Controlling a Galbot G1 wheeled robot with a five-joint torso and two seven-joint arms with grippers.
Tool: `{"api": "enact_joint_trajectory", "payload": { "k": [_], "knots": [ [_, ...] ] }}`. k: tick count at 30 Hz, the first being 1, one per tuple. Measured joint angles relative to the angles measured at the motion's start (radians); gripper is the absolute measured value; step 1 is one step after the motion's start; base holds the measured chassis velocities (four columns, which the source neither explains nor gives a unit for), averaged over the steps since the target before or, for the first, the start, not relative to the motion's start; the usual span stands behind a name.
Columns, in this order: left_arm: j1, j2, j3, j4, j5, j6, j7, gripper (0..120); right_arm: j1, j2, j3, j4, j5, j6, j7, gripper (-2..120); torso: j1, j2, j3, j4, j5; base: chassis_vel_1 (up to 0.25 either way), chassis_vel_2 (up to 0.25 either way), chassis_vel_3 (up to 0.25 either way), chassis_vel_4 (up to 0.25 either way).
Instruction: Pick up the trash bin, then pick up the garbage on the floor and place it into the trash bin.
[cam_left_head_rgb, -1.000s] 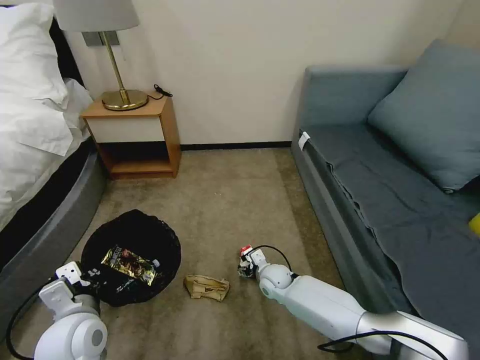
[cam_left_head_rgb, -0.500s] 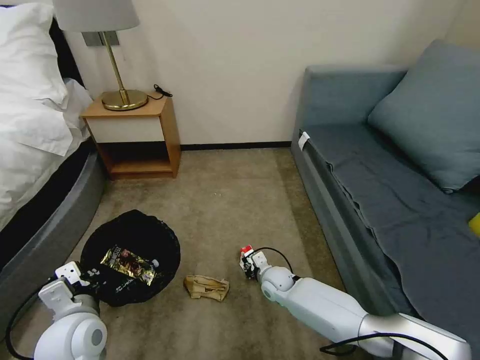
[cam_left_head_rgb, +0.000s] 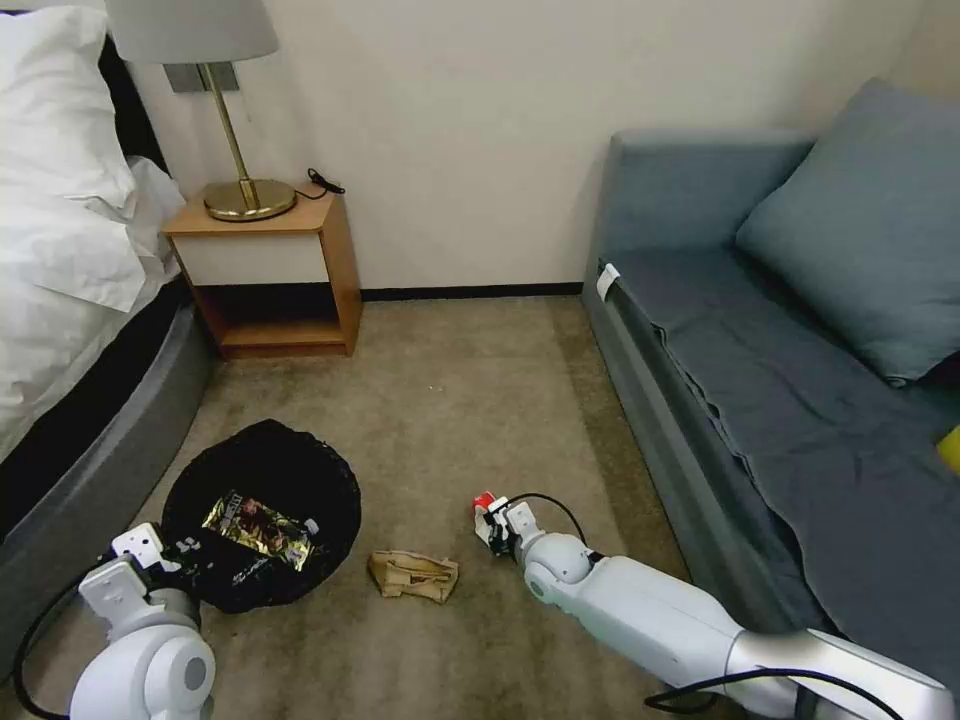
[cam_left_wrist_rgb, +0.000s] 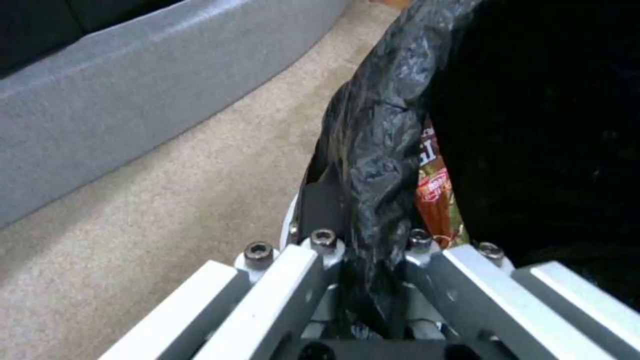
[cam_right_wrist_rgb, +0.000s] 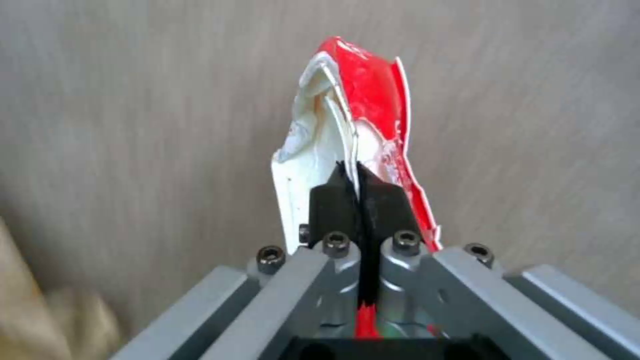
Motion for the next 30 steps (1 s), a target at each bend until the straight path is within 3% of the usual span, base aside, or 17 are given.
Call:
{"api": "enact_joint_trajectory", "payload": {
  "k": [6,9,12,13,16,21,29,30],
  "knots": [
    [-0.001,-0.002,0.004,0.0,-0.001,0.0,0.0,3,0.078,-0.084,0.076,0.314,0.15,-0.052,0.069,0,0.0,0.0,0.0,-0.0002,-0.0001,0.0,0.0,0.0,0.0],
    [-0.004,-0.004,0.01,0.001,0.001,0.0,0.0,3,0.113,-0.076,0.08,0.433,0.21,-0.07,0.107,0,0.0,0.0,0.0,0.0,-0.0003,0.0,0.0,0.0,0.0],
    [-0.008,-0.01,0.025,0.002,0.003,0.0,-0.001,3,0.165,-0.014,0.049,0.566,0.298,-0.079,0.166,0,0.0,0.0,0.0,0.0001,-0.0003,0.0,0.0,0.0,0.0],
    [-0.008,-0.01,0.025,0.002,0.003,0.0,-0.001,3,0.165,-0.014,0.049,0.566,0.298,-0.079,0.166,0,0.0,0.0,0.0,0.0001,-0.0003,0.0,0.0,0.0,0.0],
    [-0.01,-0.017,0.039,0.002,0.009,0.0,-0.002,3,0.208,0.08,-0.021,0.626,0.352,-0.079,0.216,0,0.0,0.0,0.0,0.0004,-0.0004,0.0,0.0,0.0,0.0],
    [-0.011,-0.024,0.049,-0.007,0.013,0.001,-0.004,3,0.242,0.156,-0.127,0.586,0.339,-0.07,0.237,0,0.0,0.0,0.0,0.0003,-0.0005,0.0,0.0,0.0,0.0],
    [-0.006,-0.027,0.05,-0.019,0.013,0.003,-0.005,3,0.247,0.187,-0.21,0.515,0.301,-0.064,0.239,1,0.0,0.0,0.0,0.0001,-0.0003,0.0,0.0,0.0,0.0],
    [-0.005,-0.028,0.049,-0.021,0.013,0.003,-0.005,3,0.247,0.193,-0.226,0.501,0.288,-0.064,0.239,5,0.0,0.0,0.0,0.0001,-0.0004,0.0,0.0,0.0,0.0]
  ]
}}
